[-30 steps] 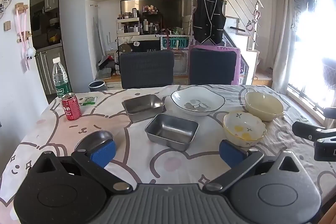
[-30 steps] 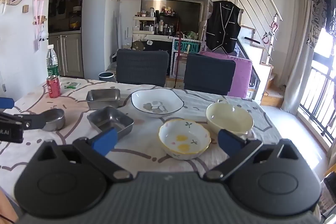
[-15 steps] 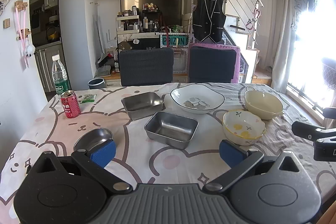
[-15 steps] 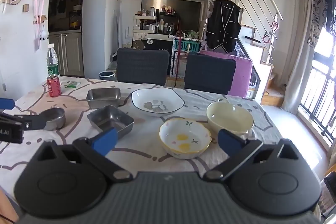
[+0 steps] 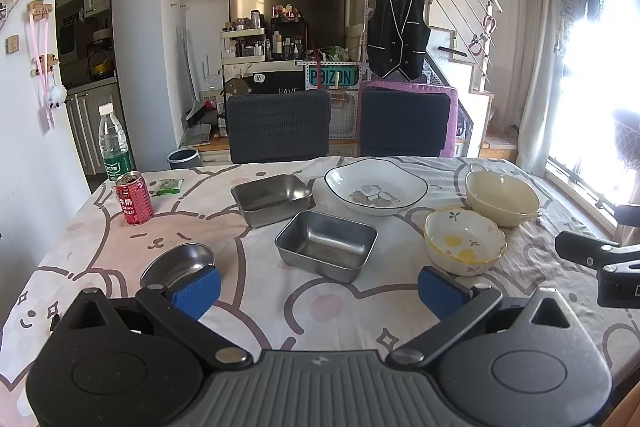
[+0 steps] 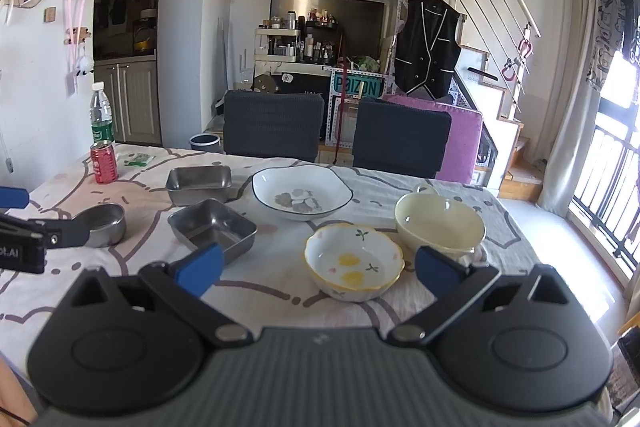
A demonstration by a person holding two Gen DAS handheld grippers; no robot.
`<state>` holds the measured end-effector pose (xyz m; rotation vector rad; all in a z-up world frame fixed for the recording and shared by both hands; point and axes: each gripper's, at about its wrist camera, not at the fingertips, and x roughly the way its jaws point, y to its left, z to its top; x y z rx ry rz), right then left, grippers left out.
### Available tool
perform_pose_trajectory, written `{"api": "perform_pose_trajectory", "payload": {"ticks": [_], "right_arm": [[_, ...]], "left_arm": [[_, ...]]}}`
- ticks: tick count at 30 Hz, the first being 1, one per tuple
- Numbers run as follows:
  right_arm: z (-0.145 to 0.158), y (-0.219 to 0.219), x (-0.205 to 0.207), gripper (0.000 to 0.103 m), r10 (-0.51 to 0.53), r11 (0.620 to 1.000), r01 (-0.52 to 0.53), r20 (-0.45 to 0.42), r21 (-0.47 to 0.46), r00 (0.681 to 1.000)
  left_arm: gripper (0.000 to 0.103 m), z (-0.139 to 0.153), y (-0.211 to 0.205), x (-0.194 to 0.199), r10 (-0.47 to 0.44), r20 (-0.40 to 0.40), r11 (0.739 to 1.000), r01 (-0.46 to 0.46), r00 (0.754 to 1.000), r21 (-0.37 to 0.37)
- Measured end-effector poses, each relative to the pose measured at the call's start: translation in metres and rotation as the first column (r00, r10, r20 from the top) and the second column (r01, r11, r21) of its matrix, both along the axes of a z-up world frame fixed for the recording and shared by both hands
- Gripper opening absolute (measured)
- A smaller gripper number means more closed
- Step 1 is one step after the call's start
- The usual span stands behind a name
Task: Organize plates and bowls
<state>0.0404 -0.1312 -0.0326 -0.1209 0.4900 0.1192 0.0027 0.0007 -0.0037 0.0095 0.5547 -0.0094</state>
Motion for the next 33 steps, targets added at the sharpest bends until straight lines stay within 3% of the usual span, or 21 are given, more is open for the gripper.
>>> {"api": "perform_pose_trajectory", "payload": {"ticks": [33], "right_arm": [[-0.0048, 0.0038, 0.0009, 0.103, 0.011, 1.000, -0.011, -0.018, -0.001, 1.000]], "left_arm": [[0.103, -0.0010, -0.0012, 0.0001, 0.001, -0.004, 1.000, -0.001, 1.000, 0.001]]}}
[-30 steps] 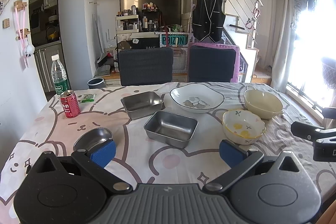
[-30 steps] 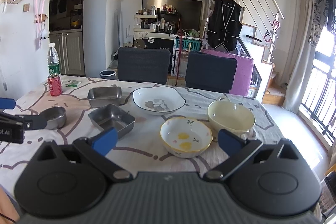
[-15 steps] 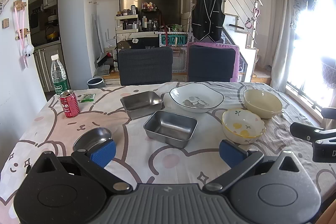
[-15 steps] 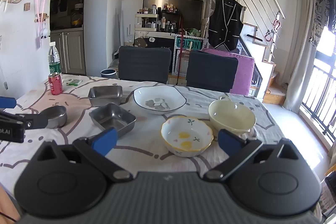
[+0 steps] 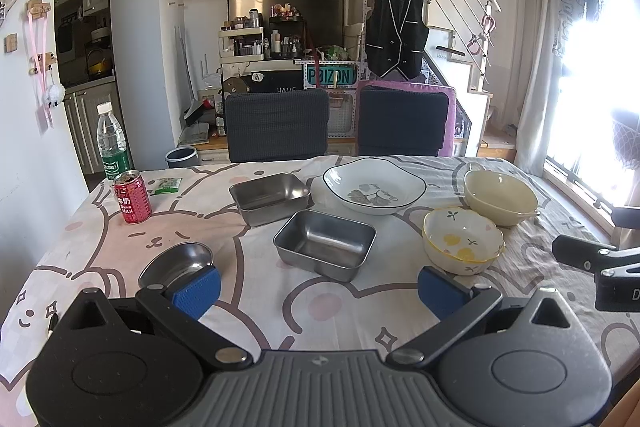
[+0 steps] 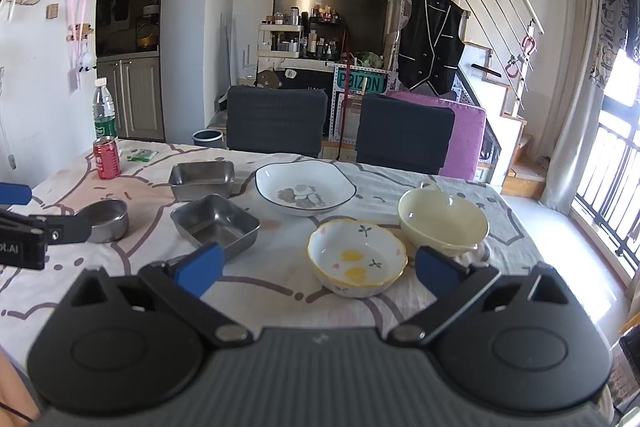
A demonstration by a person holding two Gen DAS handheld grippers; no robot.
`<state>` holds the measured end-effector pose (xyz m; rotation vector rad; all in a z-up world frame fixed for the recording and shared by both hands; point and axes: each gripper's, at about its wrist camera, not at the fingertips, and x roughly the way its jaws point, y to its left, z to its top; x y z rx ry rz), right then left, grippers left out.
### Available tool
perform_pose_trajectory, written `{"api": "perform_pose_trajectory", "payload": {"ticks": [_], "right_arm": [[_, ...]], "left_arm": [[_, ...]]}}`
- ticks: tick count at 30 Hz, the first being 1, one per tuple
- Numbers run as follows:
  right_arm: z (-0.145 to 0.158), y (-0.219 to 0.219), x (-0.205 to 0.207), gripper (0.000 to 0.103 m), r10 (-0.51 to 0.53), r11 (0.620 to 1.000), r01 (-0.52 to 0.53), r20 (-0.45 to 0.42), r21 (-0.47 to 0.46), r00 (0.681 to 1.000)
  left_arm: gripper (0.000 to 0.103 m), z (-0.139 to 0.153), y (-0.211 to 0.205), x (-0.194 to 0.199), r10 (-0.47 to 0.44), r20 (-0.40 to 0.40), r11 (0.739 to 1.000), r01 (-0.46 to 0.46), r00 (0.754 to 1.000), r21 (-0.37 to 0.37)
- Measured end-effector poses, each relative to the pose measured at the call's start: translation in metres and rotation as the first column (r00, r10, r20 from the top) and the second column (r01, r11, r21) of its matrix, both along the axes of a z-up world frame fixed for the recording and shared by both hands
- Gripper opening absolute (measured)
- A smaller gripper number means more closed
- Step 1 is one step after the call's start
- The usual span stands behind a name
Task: Organize plates and bowls
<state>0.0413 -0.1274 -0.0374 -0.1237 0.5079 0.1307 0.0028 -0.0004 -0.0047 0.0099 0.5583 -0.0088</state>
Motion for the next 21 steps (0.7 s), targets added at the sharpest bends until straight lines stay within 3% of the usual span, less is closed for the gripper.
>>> {"api": "perform_pose_trajectory", "payload": {"ticks": [21], "right_arm": [[-0.0005, 0.0002, -0.0001, 0.103, 0.003, 1.000, -0.003, -0.004, -0.003, 1.000]], "left_arm": [[0.103, 0.0001, 0.0002, 0.0003, 0.000, -0.001, 1.000, 0.000, 1.000, -0.001]]}}
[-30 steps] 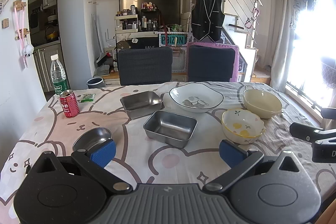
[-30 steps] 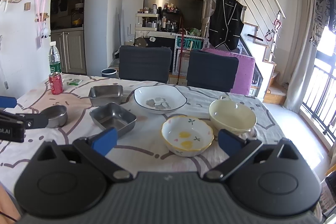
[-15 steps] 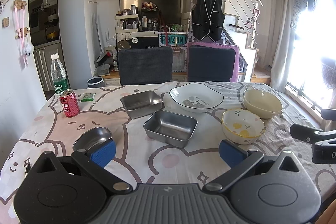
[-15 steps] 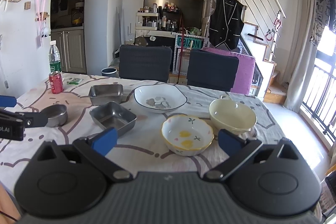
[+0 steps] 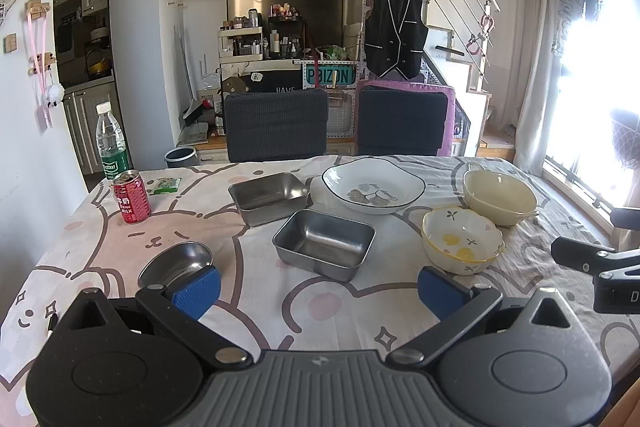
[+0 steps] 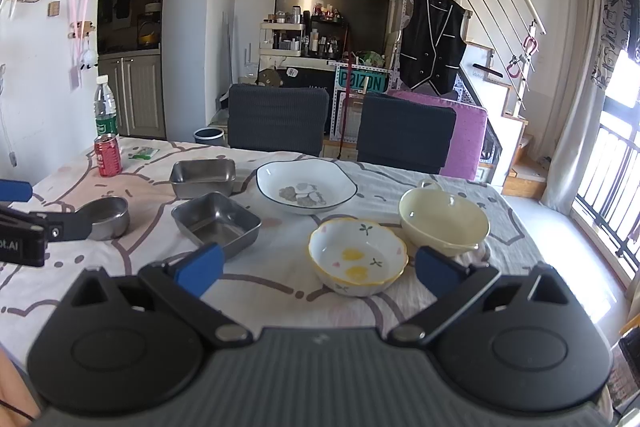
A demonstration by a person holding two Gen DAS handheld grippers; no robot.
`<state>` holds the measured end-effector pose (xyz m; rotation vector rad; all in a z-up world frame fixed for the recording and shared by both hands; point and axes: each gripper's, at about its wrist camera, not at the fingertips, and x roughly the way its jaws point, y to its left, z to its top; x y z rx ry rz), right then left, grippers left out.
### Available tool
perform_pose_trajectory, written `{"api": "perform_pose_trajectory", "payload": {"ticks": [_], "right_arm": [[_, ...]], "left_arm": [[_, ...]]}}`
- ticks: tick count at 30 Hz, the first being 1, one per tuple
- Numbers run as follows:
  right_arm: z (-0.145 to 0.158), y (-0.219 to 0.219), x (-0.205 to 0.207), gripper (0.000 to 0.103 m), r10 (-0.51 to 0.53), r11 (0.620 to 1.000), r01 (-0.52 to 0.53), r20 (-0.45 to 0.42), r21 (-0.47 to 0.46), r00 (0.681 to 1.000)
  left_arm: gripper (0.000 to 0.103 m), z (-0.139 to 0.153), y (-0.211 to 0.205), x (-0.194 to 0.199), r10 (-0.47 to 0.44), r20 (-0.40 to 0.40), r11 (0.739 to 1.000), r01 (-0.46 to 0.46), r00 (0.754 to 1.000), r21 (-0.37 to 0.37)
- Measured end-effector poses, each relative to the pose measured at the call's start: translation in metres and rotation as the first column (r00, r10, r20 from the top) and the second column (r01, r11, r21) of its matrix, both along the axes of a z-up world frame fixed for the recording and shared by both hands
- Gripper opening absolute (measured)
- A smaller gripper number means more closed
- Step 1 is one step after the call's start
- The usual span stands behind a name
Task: Organize plates and bowls
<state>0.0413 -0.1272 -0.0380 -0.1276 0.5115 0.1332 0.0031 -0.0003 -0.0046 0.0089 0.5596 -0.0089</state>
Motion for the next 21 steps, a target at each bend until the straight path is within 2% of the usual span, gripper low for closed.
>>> {"api": "perform_pose_trajectory", "payload": {"ticks": [11, 21], "right_arm": [[-0.001, -0.005, 0.005, 0.103, -0.009, 1.000, 0.009, -0.030, 0.003, 1.000], [-0.007, -0.013, 0.026, 0.103, -0.053, 0.998, 0.055, -0.088, 0.017, 0.995]], "left_arm": [[0.103, -0.007, -0.006, 0.005, -0.007, -0.040, 1.000, 0.008, 0.999, 0.007], [0.103, -0.016, -0.001, 0.032, 0.017, -0.103, 1.000, -0.017, 0.995, 0.002]]}}
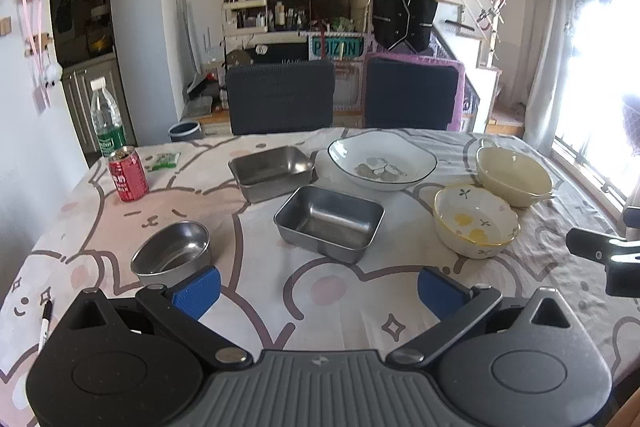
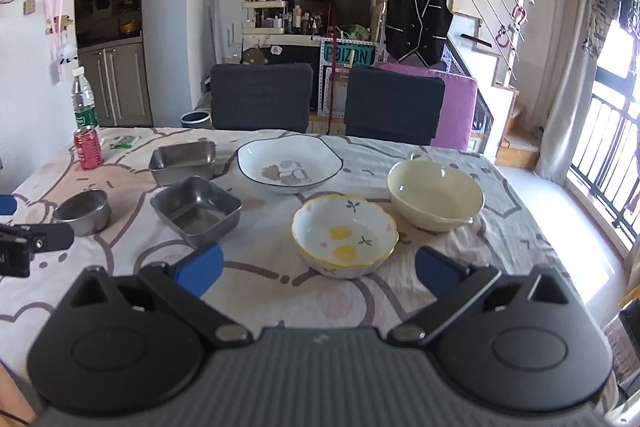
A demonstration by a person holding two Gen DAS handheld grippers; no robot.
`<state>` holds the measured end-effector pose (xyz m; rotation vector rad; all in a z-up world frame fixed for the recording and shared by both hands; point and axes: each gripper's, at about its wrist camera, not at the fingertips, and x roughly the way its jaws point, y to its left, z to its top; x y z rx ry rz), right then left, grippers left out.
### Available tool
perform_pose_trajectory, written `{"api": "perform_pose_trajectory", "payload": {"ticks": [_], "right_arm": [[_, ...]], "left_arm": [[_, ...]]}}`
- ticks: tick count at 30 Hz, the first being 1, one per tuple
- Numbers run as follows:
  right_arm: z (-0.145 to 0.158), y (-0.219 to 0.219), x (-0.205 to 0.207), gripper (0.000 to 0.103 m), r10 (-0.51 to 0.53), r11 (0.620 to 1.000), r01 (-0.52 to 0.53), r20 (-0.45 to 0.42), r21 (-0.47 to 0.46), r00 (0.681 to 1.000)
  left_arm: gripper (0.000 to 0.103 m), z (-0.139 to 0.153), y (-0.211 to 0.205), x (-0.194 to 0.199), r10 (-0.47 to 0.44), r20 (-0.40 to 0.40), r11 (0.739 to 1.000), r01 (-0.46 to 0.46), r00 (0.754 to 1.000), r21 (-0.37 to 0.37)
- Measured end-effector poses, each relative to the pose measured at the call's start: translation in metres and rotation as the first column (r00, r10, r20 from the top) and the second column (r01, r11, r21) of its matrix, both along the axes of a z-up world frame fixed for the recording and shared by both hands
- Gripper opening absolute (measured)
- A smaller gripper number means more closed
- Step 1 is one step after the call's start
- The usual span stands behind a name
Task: Organize plates and bowls
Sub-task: 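Move the left gripper to the rim of the white ginkgo-print plate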
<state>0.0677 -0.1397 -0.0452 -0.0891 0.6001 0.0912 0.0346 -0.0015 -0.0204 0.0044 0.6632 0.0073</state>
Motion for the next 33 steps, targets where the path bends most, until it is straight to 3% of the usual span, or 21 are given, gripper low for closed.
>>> {"api": "perform_pose_trajectory", "payload": {"ticks": [11, 15, 18, 24, 29, 33], "right_arm": [[-0.007, 0.004, 0.053, 0.103, 0.021, 1.000, -0.022, -0.050, -0.020, 0.999], [-0.005, 0.008, 0.079, 0.103, 0.045, 0.998, -0.047, -0.043, -0.045, 0.998], [-0.003, 0.009, 0.099, 0.103, 0.058, 0.997, -0.059, -0.035, -0.050, 0.998], [0.001, 0.005, 0.151, 0.103, 0.105, 0.992, -0.105, -0.004, -0.062, 0.994], [0.001, -0.001, 0.204, 0.103, 0.125, 0.991, -0.118, 0.118, -0.060, 0.985], [0.002, -0.008, 0.254, 0.103, 0.102, 0.994, -0.096, 0.131, -0.046, 0.986]], "left_arm": [[0.103, -0.011, 0.004, 0.052, 0.039, -0.046, 0.999, -0.040, 0.998, -0.011], [0.103, -0.011, 0.011, 0.077, 0.057, -0.070, 0.996, -0.062, 0.996, -0.062], [0.103, -0.008, 0.012, 0.097, 0.072, -0.061, 0.996, -0.075, 0.996, -0.038], [0.103, -0.002, 0.012, 0.147, 0.063, -0.061, 0.997, -0.065, 0.996, -0.038], [0.103, 0.003, 0.008, 0.200, 0.020, -0.086, 0.998, -0.026, 0.996, -0.061], [0.103, -0.003, 0.001, 0.243, -0.016, -0.117, 0.997, 0.007, 0.993, -0.076]]}}
